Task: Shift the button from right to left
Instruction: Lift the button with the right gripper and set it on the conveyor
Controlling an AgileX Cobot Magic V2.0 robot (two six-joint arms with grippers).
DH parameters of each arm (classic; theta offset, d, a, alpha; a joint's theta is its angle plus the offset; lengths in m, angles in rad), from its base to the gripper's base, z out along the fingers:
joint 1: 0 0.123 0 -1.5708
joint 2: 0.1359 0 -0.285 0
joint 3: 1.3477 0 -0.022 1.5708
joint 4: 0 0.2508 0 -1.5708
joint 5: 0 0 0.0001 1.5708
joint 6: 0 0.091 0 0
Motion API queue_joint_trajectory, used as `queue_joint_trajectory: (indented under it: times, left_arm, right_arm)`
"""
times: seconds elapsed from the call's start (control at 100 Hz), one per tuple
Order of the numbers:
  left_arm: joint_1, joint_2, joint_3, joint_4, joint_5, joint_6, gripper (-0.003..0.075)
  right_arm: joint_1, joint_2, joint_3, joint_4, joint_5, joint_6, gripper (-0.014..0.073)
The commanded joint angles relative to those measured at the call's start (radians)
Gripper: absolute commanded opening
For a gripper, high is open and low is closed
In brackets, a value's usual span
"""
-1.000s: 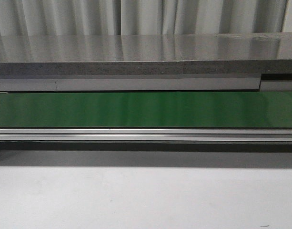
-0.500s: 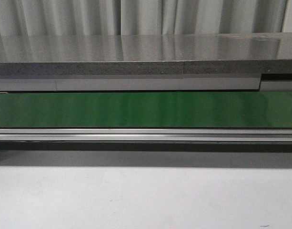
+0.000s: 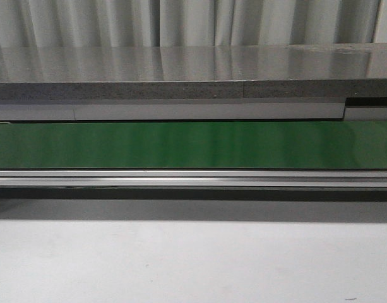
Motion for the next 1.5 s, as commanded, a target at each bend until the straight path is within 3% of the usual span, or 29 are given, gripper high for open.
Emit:
queue_joint_trajectory:
  times: [0.0,0.3,0.62,1.16,1.22,1.41,1.49]
  left_arm:
    - [0.002,-0.036,0.041,-0.007,-0.081,-0.012,0.0005]
    - [0.002,-0.036,0.041,-0.007,-0.081,-0.012,0.0005]
    - [0.002,-0.036,0.041,-0.007,-0.081,-0.012,0.0005]
    - [0.002,-0.036,0.041,-0.007,-0.081,-0.012,0.0005]
    - [0.002,-0.036,0.041,-0.007,-0.081,-0.012,0.0005]
    - [0.002,-0.036,0.041,-0.007,-0.081,-0.012,0.0005]
    - [0.002,-0.036,0.041,-0.007,-0.081,-0.012,0.0005]
  right_arm:
    - [-0.006,-0.081,-0.034,0.082,0.057,-0.001,0.0202]
    - [0.084,-0.153,-0.030,0.069,0.105,0.038,0.0203]
    - [0.275,-0.156,-0.028,-0.171,0.084,0.209,0.0205]
    - [0.293,-0.156,0.181,-0.119,-0.047,0.244,0.0210]
    - [0.293,-0.156,0.181,-0.117,-0.050,0.244,0.0244]
    - [0.293,-0.156,0.181,-0.111,-0.050,0.244,0.0485]
    - [0.293,-0.163,0.181,-0.096,-0.047,0.244,0.0545]
